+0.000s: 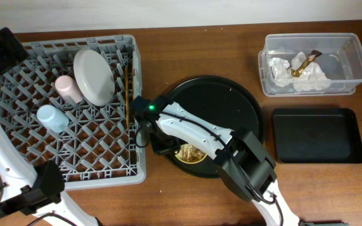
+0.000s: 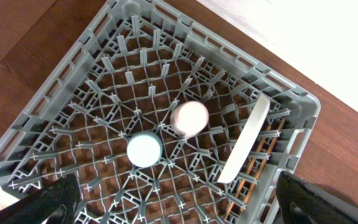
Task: Sort waste into correct bins and load items into the dishwasher rack
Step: 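Grasp the yellow bowl rim with the right gripper and lift it right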
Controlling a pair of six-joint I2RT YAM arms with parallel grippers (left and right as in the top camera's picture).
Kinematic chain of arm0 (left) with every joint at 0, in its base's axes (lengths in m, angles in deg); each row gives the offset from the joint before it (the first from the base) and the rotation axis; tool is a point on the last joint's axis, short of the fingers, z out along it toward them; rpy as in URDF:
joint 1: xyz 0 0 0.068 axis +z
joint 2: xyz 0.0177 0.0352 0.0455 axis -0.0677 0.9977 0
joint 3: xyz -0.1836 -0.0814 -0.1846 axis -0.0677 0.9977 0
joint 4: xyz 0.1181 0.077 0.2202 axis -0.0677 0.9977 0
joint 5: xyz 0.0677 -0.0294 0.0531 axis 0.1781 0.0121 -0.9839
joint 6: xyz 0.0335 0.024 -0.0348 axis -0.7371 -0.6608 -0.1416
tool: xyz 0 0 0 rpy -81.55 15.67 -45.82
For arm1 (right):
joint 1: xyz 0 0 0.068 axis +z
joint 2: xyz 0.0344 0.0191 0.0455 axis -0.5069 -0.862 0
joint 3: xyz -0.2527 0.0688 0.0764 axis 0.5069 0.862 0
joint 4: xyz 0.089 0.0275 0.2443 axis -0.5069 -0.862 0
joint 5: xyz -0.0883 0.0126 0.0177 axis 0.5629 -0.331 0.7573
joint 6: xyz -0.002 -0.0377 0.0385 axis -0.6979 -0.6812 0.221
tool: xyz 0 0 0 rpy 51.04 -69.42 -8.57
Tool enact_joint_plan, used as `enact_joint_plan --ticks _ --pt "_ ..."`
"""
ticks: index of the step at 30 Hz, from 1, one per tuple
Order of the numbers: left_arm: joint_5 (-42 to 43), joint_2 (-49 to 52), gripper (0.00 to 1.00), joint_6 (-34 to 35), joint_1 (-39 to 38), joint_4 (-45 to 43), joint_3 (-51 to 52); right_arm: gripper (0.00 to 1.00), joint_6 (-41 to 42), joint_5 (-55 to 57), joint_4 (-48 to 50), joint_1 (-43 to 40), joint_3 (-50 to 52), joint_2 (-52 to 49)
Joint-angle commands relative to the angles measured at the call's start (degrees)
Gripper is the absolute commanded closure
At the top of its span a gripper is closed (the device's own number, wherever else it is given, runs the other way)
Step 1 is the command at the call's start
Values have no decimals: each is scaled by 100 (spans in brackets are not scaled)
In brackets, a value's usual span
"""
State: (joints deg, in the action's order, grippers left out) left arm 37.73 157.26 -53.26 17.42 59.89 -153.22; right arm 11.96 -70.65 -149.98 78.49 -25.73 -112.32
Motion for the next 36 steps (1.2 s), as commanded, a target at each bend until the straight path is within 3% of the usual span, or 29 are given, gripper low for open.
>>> enact_joint_plan --ticks 1,5,10,15,22,26,36 --pt "0 -28 1 37 24 4 -26 96 4 70 0 -92 17 155" --pt "0 -28 1 37 24 4 -26 96 -140 118 -129 -170 -201 433" --pt "0 -28 1 37 24 4 -26 96 -420 396 -1001 -754 -997 756" --pt "0 -28 1 37 24 4 -26 96 -1178 136 -1661 -2144 -1482 1091" --pt "2 -28 1 37 24 4 -26 96 -3209 -2240 -2114 -4758 -1515 1237" --pt "0 -28 1 37 24 4 -26 96 -3751 -2492 -2352 -6006 -1504 1237" --pt "0 -28 1 37 24 4 -26 96 -5226 -3827 -2347 -7545 -1016 1143"
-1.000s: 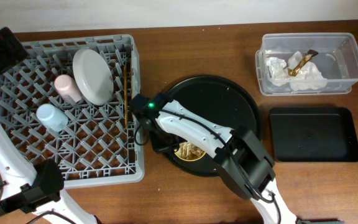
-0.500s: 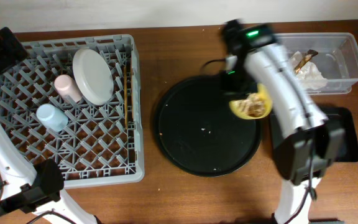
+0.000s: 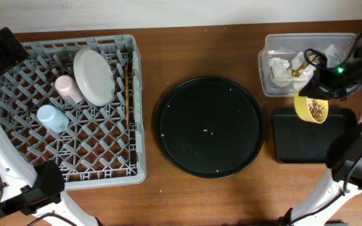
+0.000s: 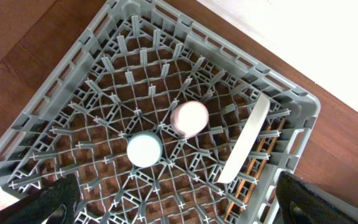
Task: Sort waste into correct bins and load items into the dishwasher rack
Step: 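Grasp the yellow bowl rim with the right gripper and lift it right, then tip the yellow bowl over the black rectangular tray to dump scraps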
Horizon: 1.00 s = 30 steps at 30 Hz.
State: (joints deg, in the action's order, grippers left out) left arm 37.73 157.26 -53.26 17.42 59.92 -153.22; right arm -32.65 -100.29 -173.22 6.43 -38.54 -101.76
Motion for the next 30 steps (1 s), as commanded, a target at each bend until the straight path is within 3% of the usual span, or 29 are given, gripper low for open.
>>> enact_joint_plan --ticks 1,15,22,27,30 --pt "2 -28 1 37 24 2 -26 96 -911 -1082 -15 -535 431 83" --pt "2 -28 1 37 24 2 -26 96 -2251 -3460 299 -2302 2400 79" --pt "0 -28 1 37 24 2 -26 96 -2293 -4398 1506 -2597 3156 76" --pt "0 -28 1 37 24 2 -26 96 -2286 -4618 1620 -2590 3289 76" --pt "2 -28 1 37 24 2 -26 96 -1617 -4538 1742 -2616 3287 72"
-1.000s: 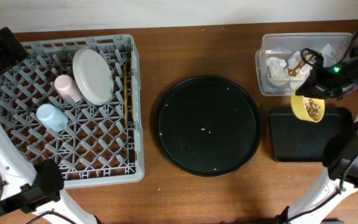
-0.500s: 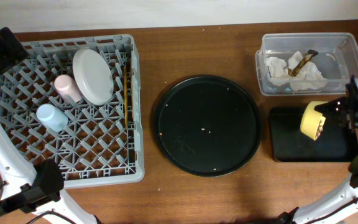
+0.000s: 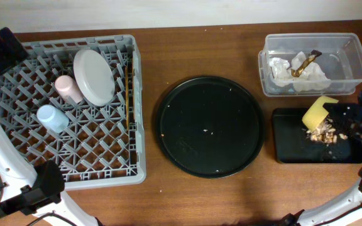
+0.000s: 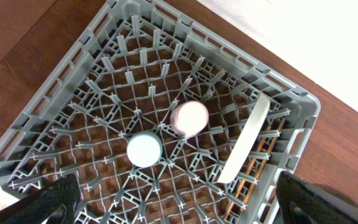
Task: Sort waste into correct bins and load items into the dishwasher rack
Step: 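Tip the yellow bowl over the black rectangular tray to dump scraps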
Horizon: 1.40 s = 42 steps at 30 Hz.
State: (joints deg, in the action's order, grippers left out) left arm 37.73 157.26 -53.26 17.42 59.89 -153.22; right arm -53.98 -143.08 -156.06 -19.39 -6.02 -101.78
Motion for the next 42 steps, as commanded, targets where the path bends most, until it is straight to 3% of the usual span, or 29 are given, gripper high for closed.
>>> enact_joint_plan --ticks 1,3,10,13,16,18,22,26,29,33,36,39,42 --pt "2 -28 1 37 24 4 -26 96 310 -476 -170 -55 35 74" --pt "0 -28 1 37 24 4 -26 96 -114 -625 -264 -59 35 72" --pt "0 -28 1 37 24 4 -26 96 820 -492 -247 -63 35 26" --pt "0 -28 1 37 24 4 -26 96 227 -616 -407 -90 35 24" --pt "2 -28 1 37 24 4 -26 96 1036 -531 -739 -94 33 22" --pt "0 -28 1 37 24 4 -26 96 -450 -1224 -1414 -98 33 50" --pt "2 -28 1 37 24 4 -26 96 734 -831 -621 -120 35 15" --pt "0 -28 1 37 24 4 -26 96 37 -809 -782 -136 35 24" --pt "2 -28 1 37 24 4 -26 96 892 -636 -516 -136 33 20" --pt "0 -28 1 37 24 4 -26 96 -328 -973 -984 -133 35 37" --pt "2 -28 1 37 24 4 -26 96 321 -765 -861 -160 35 33" --pt "2 -28 1 37 24 4 -26 96 -1086 -1014 -1449 -164 33 61" --pt "2 -28 1 37 24 4 -26 96 -608 -841 -1679 -164 33 52"
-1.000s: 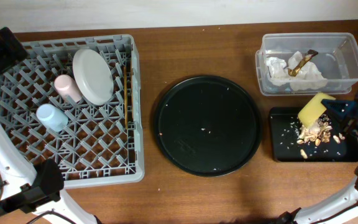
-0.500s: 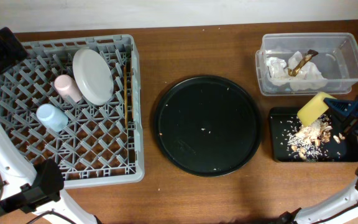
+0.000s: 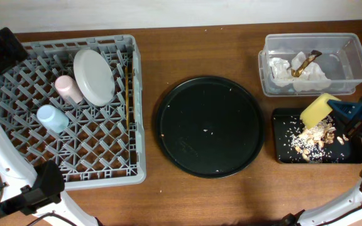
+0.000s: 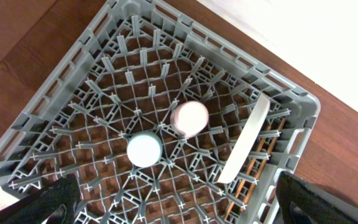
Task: Sort waste into correct bins and load items into the dishwasher rack
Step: 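Tip the yellow bowl over the black rectangular tray to dump scraps, then carry the empty bowl back and set it on the round tray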
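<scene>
My right gripper (image 3: 335, 108) is shut on a yellow bowl (image 3: 315, 108), which it holds tipped on its side over the black rectangular bin (image 3: 351, 154). Food scraps (image 3: 313, 137) lie scattered on that bin's floor. The grey dishwasher rack (image 3: 74, 171) on the left holds a white plate (image 3: 94, 76), a pink cup (image 3: 68, 89) and a blue cup (image 3: 50, 118). High above the rack hovers my left gripper (image 4: 179, 208), open and empty; the pink cup (image 4: 191, 118) and blue cup (image 4: 144, 150) sit below it.
A round black tray (image 3: 209, 125) with a few crumbs fills the table's middle. The clear bin (image 3: 351, 47) at the back right holds crumpled paper and a brown scrap. Wooden sticks (image 3: 127, 94) stand along the rack's right side.
More food scraps now lie spread across the black bin's floor. The tipped yellow bowl and my right gripper are almost where they were. The left gripper has not moved.
My right gripper was at the yellow bowl of scraps on the round black tray. Then it held the bowl up by the bins at the right. Then the bowl was tipped over the black bin with scraps under it, and now the scraps lie spread in the bin.
</scene>
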Controlling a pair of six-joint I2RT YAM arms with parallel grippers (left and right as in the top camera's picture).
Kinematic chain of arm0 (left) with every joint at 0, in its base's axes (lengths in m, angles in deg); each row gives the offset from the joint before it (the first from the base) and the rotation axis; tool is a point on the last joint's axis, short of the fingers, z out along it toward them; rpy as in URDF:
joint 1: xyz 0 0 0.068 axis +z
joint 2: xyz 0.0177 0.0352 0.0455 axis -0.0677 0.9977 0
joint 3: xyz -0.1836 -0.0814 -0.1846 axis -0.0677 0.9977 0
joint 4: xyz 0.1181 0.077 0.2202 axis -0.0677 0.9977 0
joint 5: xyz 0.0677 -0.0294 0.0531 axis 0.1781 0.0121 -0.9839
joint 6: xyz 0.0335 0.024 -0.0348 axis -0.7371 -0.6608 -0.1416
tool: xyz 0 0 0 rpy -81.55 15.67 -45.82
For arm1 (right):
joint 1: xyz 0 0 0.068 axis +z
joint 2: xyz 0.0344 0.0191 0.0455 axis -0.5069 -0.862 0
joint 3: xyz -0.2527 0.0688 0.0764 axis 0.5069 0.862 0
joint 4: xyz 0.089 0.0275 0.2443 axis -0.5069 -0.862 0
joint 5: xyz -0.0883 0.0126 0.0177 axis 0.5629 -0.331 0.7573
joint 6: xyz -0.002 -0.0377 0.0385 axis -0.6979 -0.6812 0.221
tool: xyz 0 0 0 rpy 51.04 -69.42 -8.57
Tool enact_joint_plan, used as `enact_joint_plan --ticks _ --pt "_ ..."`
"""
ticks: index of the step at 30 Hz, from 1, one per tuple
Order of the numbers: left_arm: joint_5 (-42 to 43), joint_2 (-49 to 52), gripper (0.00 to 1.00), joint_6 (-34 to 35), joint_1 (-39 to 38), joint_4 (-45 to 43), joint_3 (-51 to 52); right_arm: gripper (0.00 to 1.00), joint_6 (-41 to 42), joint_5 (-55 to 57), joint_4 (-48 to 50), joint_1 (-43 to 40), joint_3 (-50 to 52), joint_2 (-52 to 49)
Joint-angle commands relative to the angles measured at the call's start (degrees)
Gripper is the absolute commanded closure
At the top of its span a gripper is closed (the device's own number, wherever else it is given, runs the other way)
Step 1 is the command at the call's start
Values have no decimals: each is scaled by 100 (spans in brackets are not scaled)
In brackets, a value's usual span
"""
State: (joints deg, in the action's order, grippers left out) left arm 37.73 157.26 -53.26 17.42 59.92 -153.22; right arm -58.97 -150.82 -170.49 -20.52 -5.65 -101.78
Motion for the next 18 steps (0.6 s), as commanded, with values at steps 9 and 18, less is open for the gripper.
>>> enact_joint_plan --ticks 9,18 --pt "0 -28 1 37 24 2 -26 96 -455 -144 -280 -39 -9 157" --pt "0 -28 1 37 24 2 -26 96 -254 481 -431 662 -37 789"
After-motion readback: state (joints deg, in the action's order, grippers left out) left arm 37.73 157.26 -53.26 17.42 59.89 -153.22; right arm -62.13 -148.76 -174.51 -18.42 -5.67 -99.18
